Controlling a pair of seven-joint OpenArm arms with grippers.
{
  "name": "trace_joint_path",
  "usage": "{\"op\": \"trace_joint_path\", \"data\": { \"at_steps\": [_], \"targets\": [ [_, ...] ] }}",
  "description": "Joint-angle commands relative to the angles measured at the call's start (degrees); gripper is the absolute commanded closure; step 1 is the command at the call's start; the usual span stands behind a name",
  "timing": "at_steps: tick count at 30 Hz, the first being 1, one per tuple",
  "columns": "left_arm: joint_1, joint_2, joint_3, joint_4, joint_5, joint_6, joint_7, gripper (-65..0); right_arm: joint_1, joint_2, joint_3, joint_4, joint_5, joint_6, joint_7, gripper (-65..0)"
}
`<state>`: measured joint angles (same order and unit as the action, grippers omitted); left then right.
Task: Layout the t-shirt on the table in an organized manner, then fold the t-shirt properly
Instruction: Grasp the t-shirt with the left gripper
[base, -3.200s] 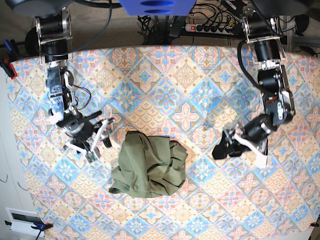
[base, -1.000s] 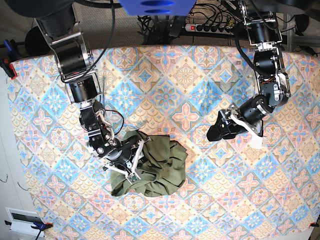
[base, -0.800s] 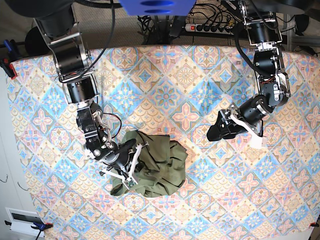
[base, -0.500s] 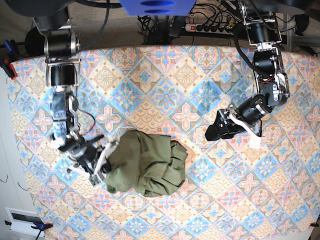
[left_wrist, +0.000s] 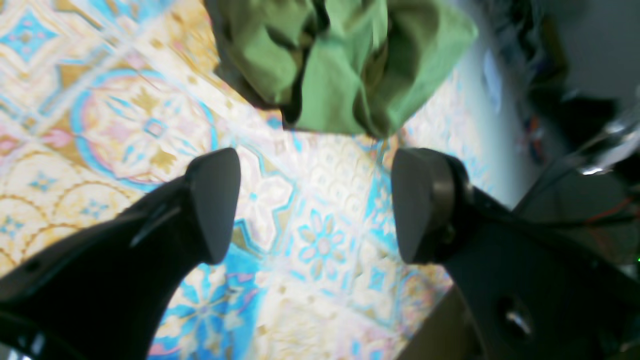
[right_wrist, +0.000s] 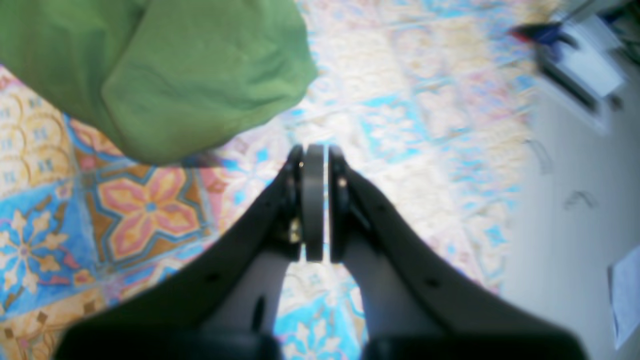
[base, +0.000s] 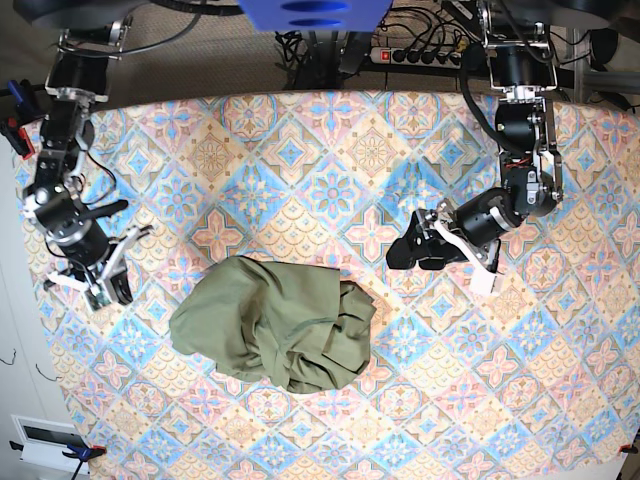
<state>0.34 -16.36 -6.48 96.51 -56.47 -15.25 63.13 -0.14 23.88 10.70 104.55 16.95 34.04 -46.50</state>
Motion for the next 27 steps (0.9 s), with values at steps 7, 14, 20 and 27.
{"op": "trace_joint_path", "data": {
  "at_steps": [7,14,20,27],
  "targets": [
    [-3.4,-0.5,7.3,1.0,7.7,-0.3,-3.0,-46.1,-0.5,0.0,-6.7,-4.1,1.8,0.1,1.3,-13.0],
    [-8.9,2.5,24.9,-0.3,30.7,-0.2,-11.0,-46.8,3.6,-2.2,-12.7,-7.5,-7.9,0.0,1.7,-19.7],
    [-13.3,8.7,31.3,-10.8,40.4,0.1,-15.9,-46.8,4.8,-2.5,-12.7,-7.6,-8.0,0.0,1.7,-19.7],
    [-15.7,12.5,31.1,-20.9,40.7,0.6,-21.5,-46.3,4.8,-2.5,-12.3,-7.5,-8.0,0.0,1.7,-19.7]
  ]
}}
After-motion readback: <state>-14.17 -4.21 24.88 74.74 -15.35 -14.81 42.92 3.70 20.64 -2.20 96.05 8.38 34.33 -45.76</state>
